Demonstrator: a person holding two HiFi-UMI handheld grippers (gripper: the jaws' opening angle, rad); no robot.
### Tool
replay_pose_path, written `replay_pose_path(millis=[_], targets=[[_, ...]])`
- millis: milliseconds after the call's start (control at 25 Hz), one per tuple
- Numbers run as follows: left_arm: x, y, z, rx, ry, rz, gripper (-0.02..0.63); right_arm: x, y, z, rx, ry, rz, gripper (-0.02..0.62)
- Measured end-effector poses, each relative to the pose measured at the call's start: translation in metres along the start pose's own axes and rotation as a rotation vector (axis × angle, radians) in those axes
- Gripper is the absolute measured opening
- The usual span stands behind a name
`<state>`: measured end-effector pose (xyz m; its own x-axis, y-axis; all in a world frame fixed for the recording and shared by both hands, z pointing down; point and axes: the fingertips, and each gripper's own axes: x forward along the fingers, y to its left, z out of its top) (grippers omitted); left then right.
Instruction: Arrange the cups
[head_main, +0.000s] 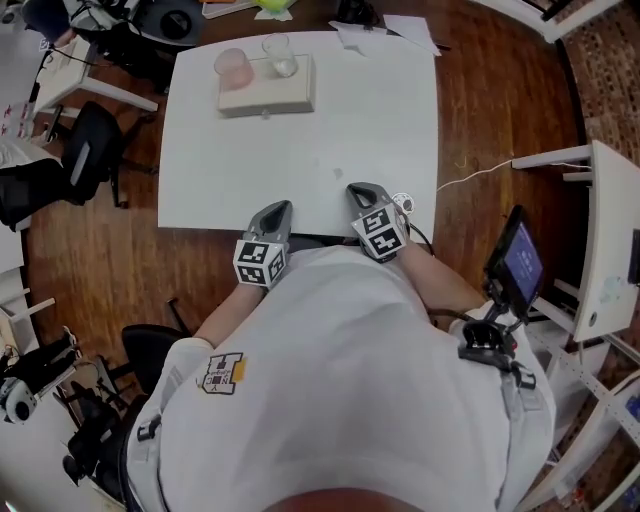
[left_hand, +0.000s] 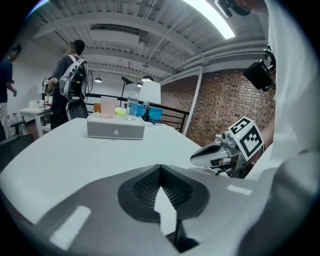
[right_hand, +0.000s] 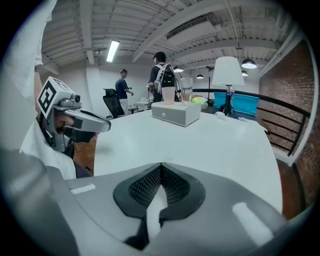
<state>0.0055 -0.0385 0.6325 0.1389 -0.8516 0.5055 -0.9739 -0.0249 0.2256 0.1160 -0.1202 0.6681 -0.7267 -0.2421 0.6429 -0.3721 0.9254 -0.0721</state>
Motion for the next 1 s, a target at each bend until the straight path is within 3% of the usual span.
replay_pose_path(millis=[440,760,1000], targets=[[-0.011,0.003,-0.005,0.017,-0.005,-0.017,0.0,0.008,0.014,0.009,-0.011,0.001,-0.002,0.0],[-0.062,0.047,0.002,0.017,-0.034,-0.001,0.0,0.022,0.052,0.04,-0.036,-0.011,-0.028,0.0],[-0.074,0.056,-0.004,0.02,-0.05,-0.012,0.0,0.025,0.066,0.045,-0.061,-0.014,-0.045,0.0]])
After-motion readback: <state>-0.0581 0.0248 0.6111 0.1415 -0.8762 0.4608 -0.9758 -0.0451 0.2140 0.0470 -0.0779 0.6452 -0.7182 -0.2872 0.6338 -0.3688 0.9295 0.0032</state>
